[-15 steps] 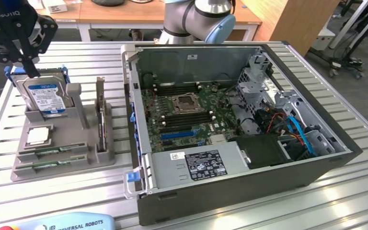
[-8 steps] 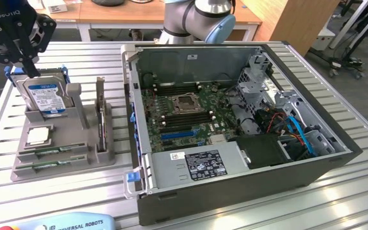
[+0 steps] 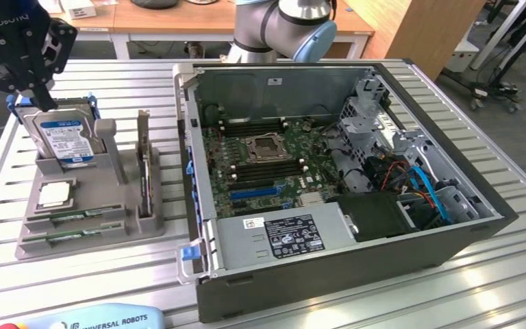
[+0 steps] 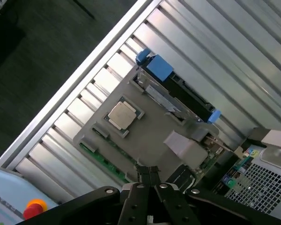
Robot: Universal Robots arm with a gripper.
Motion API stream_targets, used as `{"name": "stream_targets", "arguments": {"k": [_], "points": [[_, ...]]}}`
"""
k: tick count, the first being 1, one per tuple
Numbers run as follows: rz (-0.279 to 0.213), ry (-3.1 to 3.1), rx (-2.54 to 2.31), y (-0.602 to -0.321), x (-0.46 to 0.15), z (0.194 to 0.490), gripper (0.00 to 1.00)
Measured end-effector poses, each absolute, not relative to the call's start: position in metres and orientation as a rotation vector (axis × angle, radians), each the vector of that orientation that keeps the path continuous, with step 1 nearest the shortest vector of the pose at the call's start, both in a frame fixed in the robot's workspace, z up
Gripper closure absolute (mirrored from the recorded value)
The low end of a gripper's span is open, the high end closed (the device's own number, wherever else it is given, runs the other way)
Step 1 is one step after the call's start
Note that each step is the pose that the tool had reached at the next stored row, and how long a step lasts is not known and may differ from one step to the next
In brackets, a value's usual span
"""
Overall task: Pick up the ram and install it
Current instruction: 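Pick up the ram and move it above insertion slot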
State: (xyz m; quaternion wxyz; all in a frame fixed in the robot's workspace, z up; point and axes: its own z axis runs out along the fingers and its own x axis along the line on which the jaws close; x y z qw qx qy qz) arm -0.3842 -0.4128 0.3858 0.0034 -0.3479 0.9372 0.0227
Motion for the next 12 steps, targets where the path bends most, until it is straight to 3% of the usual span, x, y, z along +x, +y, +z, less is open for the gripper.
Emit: {"name": "stream_targets", "arguments": {"k": [12], "points": [[0.065, 2.811, -1.400, -0.4128, -0.3842, 0.3856, 0.90]]}}
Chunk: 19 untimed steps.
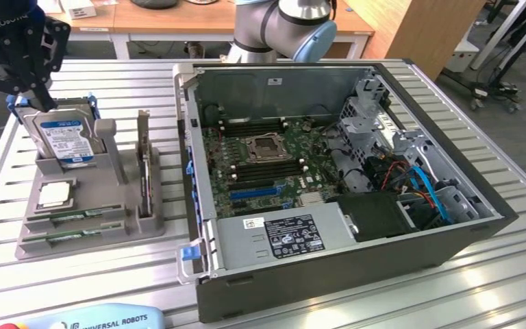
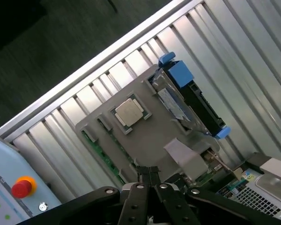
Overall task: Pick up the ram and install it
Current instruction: 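Pick up the ram and move it above insertion slot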
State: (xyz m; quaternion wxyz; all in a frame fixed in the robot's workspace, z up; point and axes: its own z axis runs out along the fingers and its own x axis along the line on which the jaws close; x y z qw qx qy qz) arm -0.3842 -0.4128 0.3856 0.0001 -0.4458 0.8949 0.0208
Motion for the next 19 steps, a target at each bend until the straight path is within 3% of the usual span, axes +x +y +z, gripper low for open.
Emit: {"name": "stream_targets", "arguments": {"k": [19], "points": [[0.047, 2.558, -1.850, -0.4128, -0.3842, 0.3850, 0.90]]}}
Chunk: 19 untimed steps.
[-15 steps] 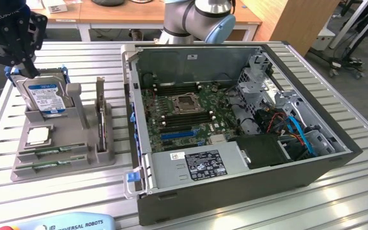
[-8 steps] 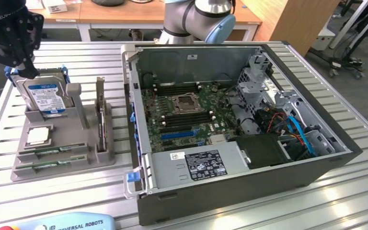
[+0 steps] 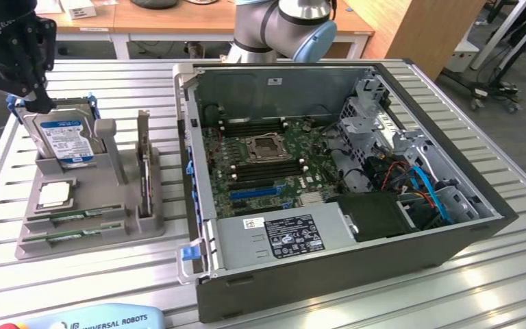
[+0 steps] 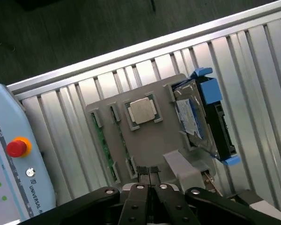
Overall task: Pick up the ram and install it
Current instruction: 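Pick up the ram and move it above insertion slot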
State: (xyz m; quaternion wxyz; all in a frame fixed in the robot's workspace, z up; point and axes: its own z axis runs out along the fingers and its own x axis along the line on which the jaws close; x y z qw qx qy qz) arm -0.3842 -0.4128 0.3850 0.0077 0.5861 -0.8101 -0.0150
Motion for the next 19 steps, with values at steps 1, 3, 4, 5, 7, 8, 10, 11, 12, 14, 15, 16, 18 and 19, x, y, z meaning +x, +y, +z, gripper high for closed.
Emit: {"name": "stream_targets", "arguments": {"k": [1, 3, 4, 5, 7, 8, 10, 11, 12, 14, 15, 16, 18, 19], "points": [[-0.045, -2.517, 1.852, -0.4128, -0.3842, 0.3849, 0.90], [-0.043, -2.486, 1.890, -0.4128, -0.3842, 0.3848, 0.90], [-0.042, -2.469, 1.910, -0.4128, -0.3842, 0.3847, 0.90], [-0.041, -2.453, 1.928, -0.4128, -0.3842, 0.3847, 0.90], [-0.040, -2.419, 1.967, -0.4128, -0.3842, 0.3845, 0.90], [-0.039, -2.403, 1.985, -0.4128, -0.3842, 0.3845, 0.90], [-0.037, -2.369, 2.021, -0.4128, -0.3842, 0.3844, 0.90], [-0.036, -2.350, 2.041, -0.4128, -0.3842, 0.3843, 0.90], [-0.036, -2.334, 2.057, -0.4128, -0.3842, 0.3842, 0.90], [-0.033, -2.301, 2.089, -0.4128, -0.3842, 0.3841, 0.90], [-0.032, -2.285, 2.104, -0.4128, -0.3842, 0.3840, 0.90], [-0.031, -2.271, 2.116, -0.4128, -0.3842, 0.3840, 0.90], [-0.028, -2.251, 2.129, -0.4128, -0.3842, 0.3839, 0.90], [-0.027, -2.243, 2.135, -0.4129, -0.3842, 0.3838, 0.90]]}}
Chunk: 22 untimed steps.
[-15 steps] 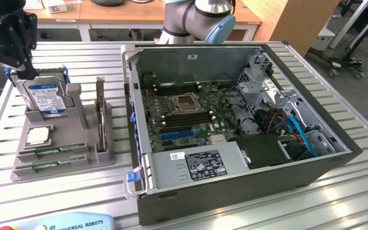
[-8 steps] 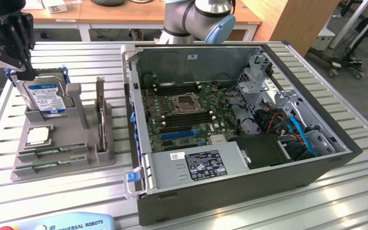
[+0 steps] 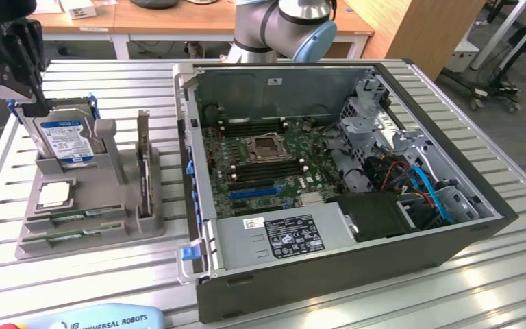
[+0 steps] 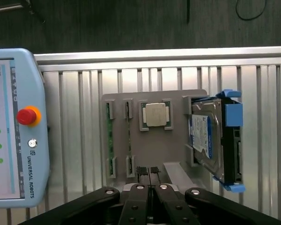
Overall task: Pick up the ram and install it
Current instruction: 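Pick up the ram and move it above insertion slot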
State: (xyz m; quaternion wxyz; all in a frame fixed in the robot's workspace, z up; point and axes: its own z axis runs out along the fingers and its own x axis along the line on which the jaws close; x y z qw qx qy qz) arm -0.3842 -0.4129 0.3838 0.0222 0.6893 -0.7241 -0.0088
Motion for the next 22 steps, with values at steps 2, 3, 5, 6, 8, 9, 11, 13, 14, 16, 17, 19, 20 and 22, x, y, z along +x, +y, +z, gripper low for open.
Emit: {"name": "stream_targets", "arguments": {"k": [2, 3, 5, 6, 8, 9, 11, 13, 14, 16, 17, 19, 20, 22], "points": [[-0.027, -2.242, 2.137, -0.4128, -0.3842, 0.3839, 0.90], [-0.027, -2.242, 2.137, -0.4128, -0.3842, 0.3839, 0.90], [-0.027, -2.242, 2.137, -0.4128, -0.3842, 0.3839, 0.90], [-0.027, -2.242, 2.137, -0.4128, -0.3842, 0.3838, 0.90], [-0.027, -2.240, 2.140, -0.4128, -0.3842, 0.3837, 0.90], [-0.027, -2.240, 2.141, -0.4128, -0.3842, 0.3835, 0.90], [-0.027, -2.240, 2.141, -0.4128, -0.3842, 0.3826, 0.90], [-0.027, -2.240, 2.142, -0.4128, -0.3842, 0.3810, 0.90], [-0.027, -2.241, 2.142, -0.4128, -0.3843, 0.3803, 0.90], [-0.028, -2.241, 2.142, -0.4128, -0.3843, 0.3798, 0.90], [-0.028, -2.241, 2.142, -0.4128, -0.3843, 0.3798, 0.90], [-0.028, -2.241, 2.143, -0.4128, -0.3843, 0.3796, 0.90], [-0.030, -2.242, 2.144, -0.4128, -0.3842, 0.3795, 0.90], [-0.037, -2.246, 2.148, -0.4128, -0.3842, 0.3792, 0.90]]}}
